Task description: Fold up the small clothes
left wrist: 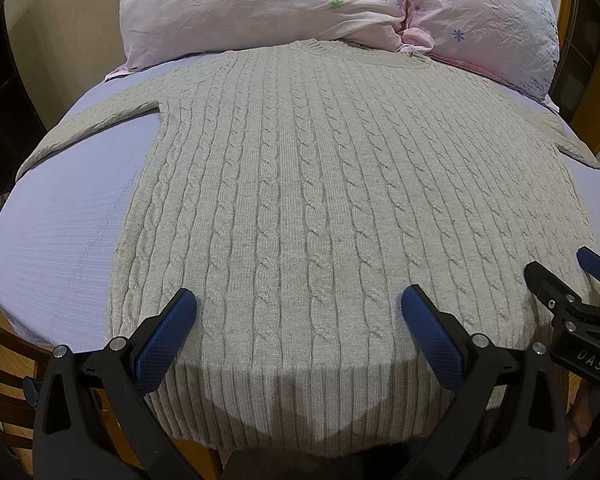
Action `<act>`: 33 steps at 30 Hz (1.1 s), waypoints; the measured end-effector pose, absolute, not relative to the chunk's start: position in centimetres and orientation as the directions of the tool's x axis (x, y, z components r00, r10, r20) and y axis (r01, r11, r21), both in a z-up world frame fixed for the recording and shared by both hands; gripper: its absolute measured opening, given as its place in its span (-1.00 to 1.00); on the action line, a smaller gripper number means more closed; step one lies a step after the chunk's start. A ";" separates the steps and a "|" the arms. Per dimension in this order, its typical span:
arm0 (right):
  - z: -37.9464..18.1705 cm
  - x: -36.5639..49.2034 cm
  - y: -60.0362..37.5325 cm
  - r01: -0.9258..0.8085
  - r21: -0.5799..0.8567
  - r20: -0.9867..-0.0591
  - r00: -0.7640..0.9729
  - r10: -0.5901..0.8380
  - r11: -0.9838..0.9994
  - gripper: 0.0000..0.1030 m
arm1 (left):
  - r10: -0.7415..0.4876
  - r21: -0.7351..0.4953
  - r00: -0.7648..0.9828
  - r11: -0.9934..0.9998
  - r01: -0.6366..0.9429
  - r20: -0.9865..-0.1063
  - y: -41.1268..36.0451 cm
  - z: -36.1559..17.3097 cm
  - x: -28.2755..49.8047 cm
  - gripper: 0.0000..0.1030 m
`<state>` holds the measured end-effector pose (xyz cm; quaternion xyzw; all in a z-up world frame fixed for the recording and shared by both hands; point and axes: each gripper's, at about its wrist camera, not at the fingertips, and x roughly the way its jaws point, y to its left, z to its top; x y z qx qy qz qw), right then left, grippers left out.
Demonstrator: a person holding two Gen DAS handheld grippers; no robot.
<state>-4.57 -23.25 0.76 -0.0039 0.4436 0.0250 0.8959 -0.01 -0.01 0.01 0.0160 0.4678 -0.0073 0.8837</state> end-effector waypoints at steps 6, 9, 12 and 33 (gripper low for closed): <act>0.6 -4.7 -23.5 -0.096 0.019 -0.775 0.627 0.075 0.995 0.96 | -0.002 0.028 0.589 0.999 0.041 -0.808 0.0 -0.1 -0.3 0.97; 2.0 -3.9 -26.9 -0.133 0.140 -0.737 0.648 0.193 0.981 0.96 | -0.021 0.027 0.609 0.997 0.070 -0.793 0.0 0.4 -1.1 0.97; 5.6 -2.5 -34.8 0.035 0.247 -0.633 0.763 0.134 0.968 0.96 | -0.068 -0.015 0.613 0.996 0.091 -0.787 0.8 0.9 -1.0 0.97; -0.2 13.2 -70.4 0.711 0.504 -0.757 0.637 -0.146 0.491 -0.86 | 0.057 -0.323 0.769 0.886 -0.334 -0.637 24.2 4.1 7.9 0.97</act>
